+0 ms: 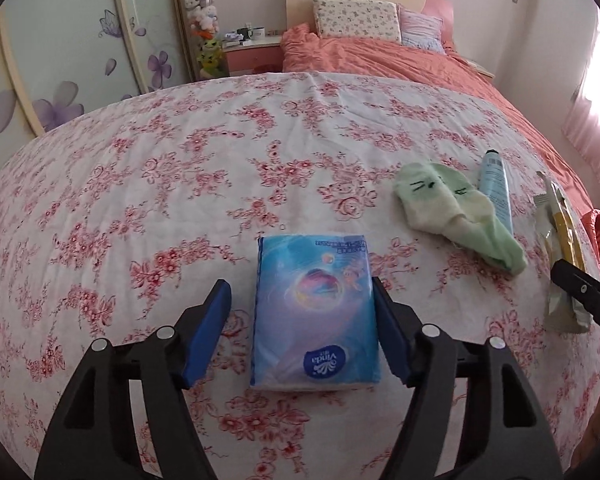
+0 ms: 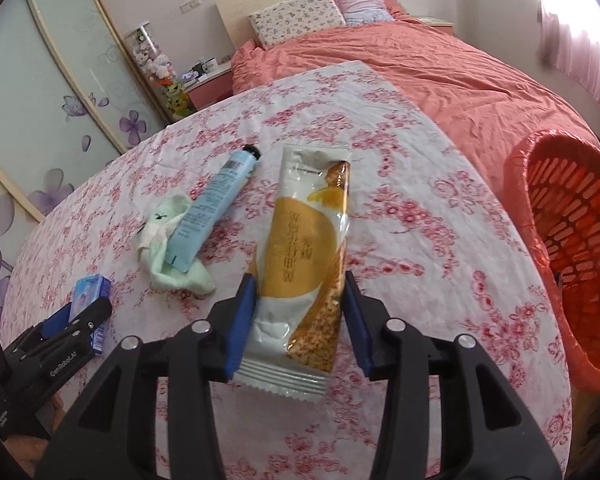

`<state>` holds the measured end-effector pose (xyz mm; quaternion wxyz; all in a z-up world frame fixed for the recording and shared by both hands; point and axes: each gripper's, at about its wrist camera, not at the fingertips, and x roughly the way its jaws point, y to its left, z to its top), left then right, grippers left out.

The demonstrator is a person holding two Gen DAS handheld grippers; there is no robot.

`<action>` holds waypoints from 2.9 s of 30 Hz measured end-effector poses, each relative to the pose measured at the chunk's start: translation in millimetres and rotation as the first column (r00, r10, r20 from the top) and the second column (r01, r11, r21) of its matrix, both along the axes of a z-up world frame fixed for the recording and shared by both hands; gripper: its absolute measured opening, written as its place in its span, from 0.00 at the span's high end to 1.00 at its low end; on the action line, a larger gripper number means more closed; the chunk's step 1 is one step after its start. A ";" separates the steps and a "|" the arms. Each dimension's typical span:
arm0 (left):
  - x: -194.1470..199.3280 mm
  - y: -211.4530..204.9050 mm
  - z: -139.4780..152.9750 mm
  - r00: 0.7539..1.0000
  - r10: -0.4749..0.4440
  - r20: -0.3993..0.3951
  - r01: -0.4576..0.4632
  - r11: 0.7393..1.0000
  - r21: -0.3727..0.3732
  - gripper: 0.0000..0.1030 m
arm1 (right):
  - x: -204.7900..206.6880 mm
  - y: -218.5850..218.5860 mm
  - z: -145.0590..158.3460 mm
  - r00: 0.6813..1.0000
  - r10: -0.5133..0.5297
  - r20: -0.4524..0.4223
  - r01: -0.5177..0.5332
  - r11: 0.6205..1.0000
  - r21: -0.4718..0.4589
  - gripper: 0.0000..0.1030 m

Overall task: Collect trash
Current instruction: 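Close left tool on the blue tissue pack while right grasps the snack wrapper, then carry tissue pack and snack wrapper over the basket and release both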

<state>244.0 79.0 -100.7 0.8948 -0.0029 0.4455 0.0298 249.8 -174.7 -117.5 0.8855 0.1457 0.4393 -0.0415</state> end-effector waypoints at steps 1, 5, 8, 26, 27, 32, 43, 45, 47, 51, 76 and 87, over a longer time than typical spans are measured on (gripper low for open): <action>-0.2 0.8 0.1 1.000 0.002 0.002 -0.002 1.000 -0.001 0.32 | 1.9 5.3 -0.4 1.000 0.006 0.001 -0.006 1.000 -0.024 0.56; -1.3 2.0 0.6 1.000 0.003 0.002 -0.003 1.000 -0.005 0.32 | 4.4 20.7 -2.2 0.999 0.035 -0.006 -0.036 0.988 -0.152 0.60; -6.2 4.1 0.7 1.000 -0.011 0.011 0.011 1.000 -0.012 0.32 | -1.9 16.5 -1.8 0.999 0.036 -0.004 -0.036 0.986 -0.164 0.62; -5.6 11.5 -1.3 1.000 0.023 0.010 -0.023 1.000 0.001 0.23 | -6.4 11.5 -4.7 1.000 0.031 0.000 -0.030 0.982 -0.186 0.57; -5.7 12.3 -1.2 1.000 0.024 0.010 -0.024 1.000 -0.002 0.23 | -6.3 11.7 -4.6 1.000 0.031 -0.001 -0.031 0.982 -0.186 0.57; -6.1 14.3 -1.0 1.000 0.025 0.010 -0.025 1.000 -0.005 0.22 | -6.8 9.9 -4.2 0.999 0.032 0.005 -0.031 0.985 -0.169 0.56; -5.8 13.9 -1.2 1.000 0.026 0.010 -0.026 1.000 -0.005 0.22 | -8.3 7.4 -3.9 0.999 0.034 0.012 -0.032 0.988 -0.148 0.55; -5.8 14.0 -1.2 1.000 0.026 0.010 -0.026 1.000 -0.005 0.21 | -8.6 6.5 -3.7 0.999 0.034 0.015 -0.032 0.990 -0.140 0.55; -5.7 14.3 -1.3 1.000 0.026 0.010 -0.026 1.000 -0.006 0.21 | -9.0 6.4 -3.8 0.999 0.034 0.017 -0.032 0.991 -0.133 0.55; -8.0 15.6 -1.0 1.000 0.024 0.012 -0.024 1.000 -0.010 0.20 | -8.9 7.3 -3.6 0.999 0.035 0.017 -0.032 0.991 -0.133 0.55; -26.4 -4.5 32.6 0.995 -0.043 0.086 0.041 0.999 0.026 0.49 | -34.7 1.5 36.5 0.993 0.036 0.114 -0.021 0.992 -0.127 0.64; -42.5 -45.6 78.8 0.979 -0.128 0.161 0.132 0.991 -0.011 0.49 | -75.7 -17.9 80.0 0.979 0.012 0.203 0.015 0.991 -0.133 0.63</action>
